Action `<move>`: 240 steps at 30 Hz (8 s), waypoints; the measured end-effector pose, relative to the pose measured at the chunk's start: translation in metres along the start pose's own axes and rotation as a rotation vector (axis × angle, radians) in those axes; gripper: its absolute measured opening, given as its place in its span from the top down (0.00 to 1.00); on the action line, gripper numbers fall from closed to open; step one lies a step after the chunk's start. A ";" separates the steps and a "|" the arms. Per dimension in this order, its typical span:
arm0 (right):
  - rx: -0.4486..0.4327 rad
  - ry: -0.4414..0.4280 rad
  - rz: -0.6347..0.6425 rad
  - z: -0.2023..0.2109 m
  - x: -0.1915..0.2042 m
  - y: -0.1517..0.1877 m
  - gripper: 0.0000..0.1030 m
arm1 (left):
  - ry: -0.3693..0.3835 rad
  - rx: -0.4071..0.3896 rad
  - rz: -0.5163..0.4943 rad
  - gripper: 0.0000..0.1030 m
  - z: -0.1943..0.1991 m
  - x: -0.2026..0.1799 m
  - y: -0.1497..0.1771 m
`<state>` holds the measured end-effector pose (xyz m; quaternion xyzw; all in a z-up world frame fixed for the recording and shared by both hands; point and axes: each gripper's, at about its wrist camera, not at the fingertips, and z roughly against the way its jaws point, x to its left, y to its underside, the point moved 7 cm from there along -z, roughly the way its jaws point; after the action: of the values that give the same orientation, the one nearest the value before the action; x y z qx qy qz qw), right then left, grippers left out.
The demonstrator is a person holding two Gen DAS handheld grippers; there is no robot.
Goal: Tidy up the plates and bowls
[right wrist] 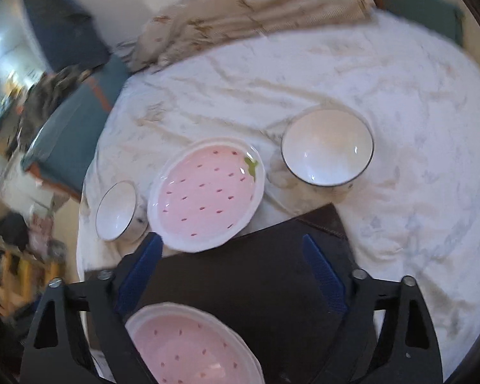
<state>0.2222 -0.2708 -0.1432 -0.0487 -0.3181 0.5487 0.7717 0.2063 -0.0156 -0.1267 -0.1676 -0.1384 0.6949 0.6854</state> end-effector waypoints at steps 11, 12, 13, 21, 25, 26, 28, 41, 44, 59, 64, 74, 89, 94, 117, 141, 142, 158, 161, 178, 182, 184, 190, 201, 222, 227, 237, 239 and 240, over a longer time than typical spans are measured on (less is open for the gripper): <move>0.143 -0.110 -0.201 -0.094 -0.025 -0.005 0.43 | 0.020 0.059 0.020 0.38 -0.012 0.005 0.003; 0.151 -0.113 -0.212 -0.100 -0.026 -0.005 0.43 | 0.011 0.062 0.023 0.38 -0.014 0.006 0.004; 0.163 -0.118 -0.223 -0.107 -0.027 -0.003 0.46 | 0.007 0.062 0.029 0.38 -0.015 0.007 0.004; 0.197 -0.106 -0.171 -0.130 -0.021 0.000 0.64 | -0.031 0.062 0.021 0.38 -0.022 0.009 0.007; 0.195 -0.066 -0.123 -0.131 -0.022 0.000 0.82 | -0.038 0.075 0.036 0.38 -0.026 0.012 0.006; 0.194 -0.072 -0.119 -0.130 -0.023 0.000 0.83 | -0.035 0.081 0.044 0.38 -0.026 0.013 0.006; 0.186 -0.072 -0.086 -0.124 -0.019 -0.001 0.85 | -0.028 0.089 0.059 0.38 -0.027 0.014 0.006; 0.269 -0.076 -0.184 -0.065 -0.027 0.043 0.85 | 0.038 0.116 0.090 0.38 -0.022 0.014 0.006; 0.300 -0.092 -0.245 -0.059 -0.041 0.051 0.85 | 0.061 0.140 0.082 0.38 -0.026 0.006 0.006; 0.301 -0.109 -0.240 -0.051 -0.061 0.049 0.81 | 0.215 0.329 0.158 0.39 -0.092 -0.067 -0.027; 0.278 -0.128 -0.302 -0.051 -0.082 0.029 0.81 | 0.203 0.348 0.139 0.42 -0.111 -0.085 -0.036; 0.263 -0.197 -0.373 -0.073 -0.096 0.001 0.81 | 0.211 0.406 0.143 0.62 -0.142 -0.101 -0.034; 0.261 -0.191 -0.215 -0.095 -0.072 0.004 0.82 | 0.274 0.331 0.190 0.83 -0.133 -0.096 -0.031; 0.250 -0.223 -0.210 -0.090 -0.067 0.001 0.87 | 0.307 0.313 0.220 0.86 -0.117 -0.081 -0.034; 0.227 -0.248 -0.075 -0.011 -0.008 0.041 0.87 | 0.296 0.259 0.134 0.86 -0.020 -0.034 0.010; 0.314 -0.204 -0.031 0.011 0.015 0.136 0.85 | 0.263 0.333 0.055 0.87 0.005 -0.002 0.082; 0.317 -0.201 -0.033 0.010 0.014 0.138 0.85 | 0.264 0.335 0.048 0.86 0.005 -0.004 0.082; 0.340 -0.166 -0.084 0.010 -0.007 0.153 0.85 | 0.261 0.393 0.045 0.85 -0.011 -0.014 0.097; 0.344 -0.162 -0.090 0.010 -0.009 0.155 0.85 | 0.257 0.397 0.040 0.84 -0.012 -0.015 0.099; 0.371 -0.121 -0.085 0.006 -0.016 0.169 0.82 | 0.141 0.424 -0.039 0.82 -0.027 -0.020 0.112; 0.388 -0.129 -0.078 0.004 -0.015 0.170 0.82 | 0.139 0.423 -0.047 0.82 -0.027 -0.019 0.111; 0.392 -0.133 -0.079 0.004 -0.015 0.171 0.82 | 0.136 0.420 -0.058 0.82 -0.027 -0.020 0.111; 0.416 -0.156 -0.118 0.004 -0.015 0.170 0.76 | 0.148 0.428 -0.061 0.78 -0.031 -0.024 0.112; 0.488 -0.202 -0.175 0.018 -0.021 0.170 0.63 | 0.146 0.433 -0.063 0.77 -0.034 -0.029 0.113; 0.327 0.160 0.162 0.002 -0.020 0.167 0.58 | 0.051 0.379 -0.142 0.69 -0.024 -0.032 0.115; 0.294 0.152 0.199 0.010 -0.013 0.166 0.57 | 0.009 0.305 -0.194 0.41 -0.009 -0.035 0.109; 0.153 0.103 0.201 0.046 0.011 0.143 0.18 | -0.017 0.173 -0.165 0.41 0.022 -0.026 0.088; 0.124 0.100 0.208 0.054 0.016 0.142 0.08 | -0.039 0.123 -0.165 0.40 0.031 -0.023 0.084; 0.120 0.088 0.199 0.058 0.017 0.142 0.04 | -0.047 0.097 -0.167 0.40 0.036 -0.023 0.082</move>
<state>0.0780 -0.2155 -0.1505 -0.0577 -0.2442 0.6380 0.7280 0.1167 -0.0387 -0.1275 -0.1056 -0.1343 0.6452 0.7447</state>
